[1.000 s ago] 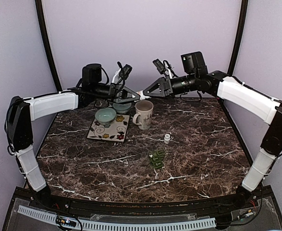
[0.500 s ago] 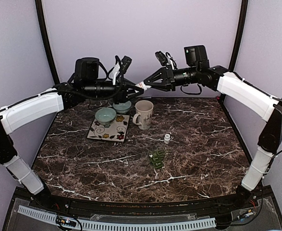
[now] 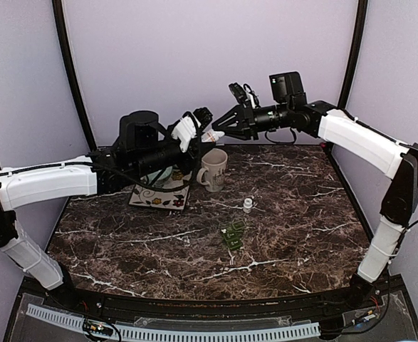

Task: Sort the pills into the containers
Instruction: Screw the lid of the pill bottle onto the pill bottle.

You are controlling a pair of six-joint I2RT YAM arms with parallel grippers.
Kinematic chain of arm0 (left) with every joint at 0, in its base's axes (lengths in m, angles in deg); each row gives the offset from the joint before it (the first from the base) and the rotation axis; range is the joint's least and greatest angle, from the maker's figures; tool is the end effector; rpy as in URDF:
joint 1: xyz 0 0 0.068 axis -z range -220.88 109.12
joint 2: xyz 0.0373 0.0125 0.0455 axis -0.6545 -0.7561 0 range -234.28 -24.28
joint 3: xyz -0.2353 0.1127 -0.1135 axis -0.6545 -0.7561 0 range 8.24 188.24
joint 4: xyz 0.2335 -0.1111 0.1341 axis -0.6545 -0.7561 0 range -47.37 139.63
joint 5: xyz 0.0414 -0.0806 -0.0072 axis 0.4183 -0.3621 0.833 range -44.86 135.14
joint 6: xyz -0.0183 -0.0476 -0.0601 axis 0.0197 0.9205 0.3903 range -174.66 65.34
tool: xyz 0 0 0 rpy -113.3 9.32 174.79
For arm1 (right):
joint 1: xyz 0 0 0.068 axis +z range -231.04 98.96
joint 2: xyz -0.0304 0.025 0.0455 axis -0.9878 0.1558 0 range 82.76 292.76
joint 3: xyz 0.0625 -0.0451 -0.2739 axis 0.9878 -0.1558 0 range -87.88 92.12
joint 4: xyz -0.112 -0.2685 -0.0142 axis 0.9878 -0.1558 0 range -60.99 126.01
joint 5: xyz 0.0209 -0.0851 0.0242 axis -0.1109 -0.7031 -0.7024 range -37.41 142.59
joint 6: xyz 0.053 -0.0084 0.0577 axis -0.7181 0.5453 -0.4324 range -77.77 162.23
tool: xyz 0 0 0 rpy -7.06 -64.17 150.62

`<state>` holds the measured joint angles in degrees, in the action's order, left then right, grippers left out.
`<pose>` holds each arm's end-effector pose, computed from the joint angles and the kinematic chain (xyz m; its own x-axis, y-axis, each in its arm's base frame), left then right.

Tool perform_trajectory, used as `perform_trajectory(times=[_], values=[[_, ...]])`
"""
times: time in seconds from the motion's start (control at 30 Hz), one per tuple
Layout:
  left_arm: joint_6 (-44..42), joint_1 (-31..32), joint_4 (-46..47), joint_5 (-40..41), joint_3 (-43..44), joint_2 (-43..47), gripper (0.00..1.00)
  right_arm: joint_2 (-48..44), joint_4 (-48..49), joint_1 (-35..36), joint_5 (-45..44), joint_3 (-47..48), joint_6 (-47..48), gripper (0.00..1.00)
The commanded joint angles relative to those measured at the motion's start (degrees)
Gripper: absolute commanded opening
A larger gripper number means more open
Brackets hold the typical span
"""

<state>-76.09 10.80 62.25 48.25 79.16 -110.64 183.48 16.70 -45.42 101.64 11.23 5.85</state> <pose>0.2673 -0.3323 0.3663 0.2456 0.2777 -0.9288 0.7091 0.6018 0.3674 0.3441 0.3094 0.3947 -0.8004 -0.0951 -0.5919 -0.5967 0.2215 0.7713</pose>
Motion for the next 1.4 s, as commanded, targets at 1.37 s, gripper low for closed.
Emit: perform_trajectory(times=[1.37], values=[[-5.30, 1.52, 9.47, 14.74, 0.62, -1.83, 0.00, -3.67, -9.56, 1.87, -3.45, -1.68, 4.23, 0.31]])
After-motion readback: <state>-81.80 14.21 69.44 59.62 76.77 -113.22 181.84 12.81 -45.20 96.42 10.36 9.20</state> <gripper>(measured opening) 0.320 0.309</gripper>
